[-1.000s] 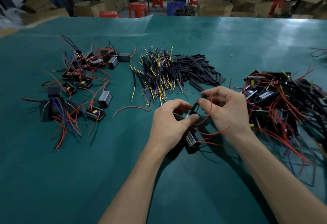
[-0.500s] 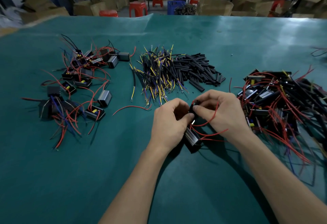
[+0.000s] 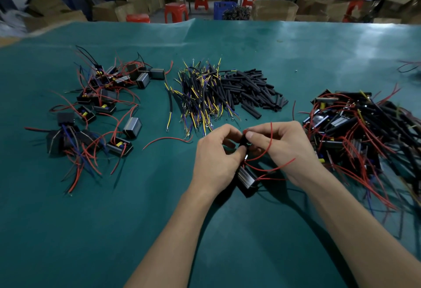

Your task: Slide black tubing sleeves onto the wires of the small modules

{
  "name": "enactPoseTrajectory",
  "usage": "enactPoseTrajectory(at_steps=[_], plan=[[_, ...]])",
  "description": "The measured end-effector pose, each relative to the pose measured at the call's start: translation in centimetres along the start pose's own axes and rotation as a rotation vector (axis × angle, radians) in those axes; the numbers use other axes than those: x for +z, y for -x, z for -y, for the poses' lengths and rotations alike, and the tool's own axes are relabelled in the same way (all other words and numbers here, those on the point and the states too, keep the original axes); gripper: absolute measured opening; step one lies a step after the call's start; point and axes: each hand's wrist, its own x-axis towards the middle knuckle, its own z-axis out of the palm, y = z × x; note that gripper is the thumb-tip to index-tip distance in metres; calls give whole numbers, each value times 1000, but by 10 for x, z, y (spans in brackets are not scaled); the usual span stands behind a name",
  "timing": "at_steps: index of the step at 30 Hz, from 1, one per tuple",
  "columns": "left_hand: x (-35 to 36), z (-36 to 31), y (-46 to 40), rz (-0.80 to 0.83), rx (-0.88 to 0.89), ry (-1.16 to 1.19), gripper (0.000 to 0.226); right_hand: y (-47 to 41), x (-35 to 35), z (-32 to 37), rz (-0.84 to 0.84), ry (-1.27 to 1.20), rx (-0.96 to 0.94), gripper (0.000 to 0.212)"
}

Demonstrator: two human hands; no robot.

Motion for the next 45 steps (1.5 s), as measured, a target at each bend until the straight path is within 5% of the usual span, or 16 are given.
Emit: enactPoseTrajectory(at_steps=[8,23,30,38,45], plan=[[0,1,1,-73,76,7,11,4,2,5,12,-185,22,12],[3,2,-3,-104,-14,-34,6,3,-1,3,-110,381,-214,10],[3,2,-2,-92,-13,-37,4,1,-12,2,-13,646,-374,13],[4,1,0,-93,34,-59,6,0,-19,6,28,763,-337,12],[4,1,0,-103,69,-67,7,5,-12,8,-10,557,-380,4]])
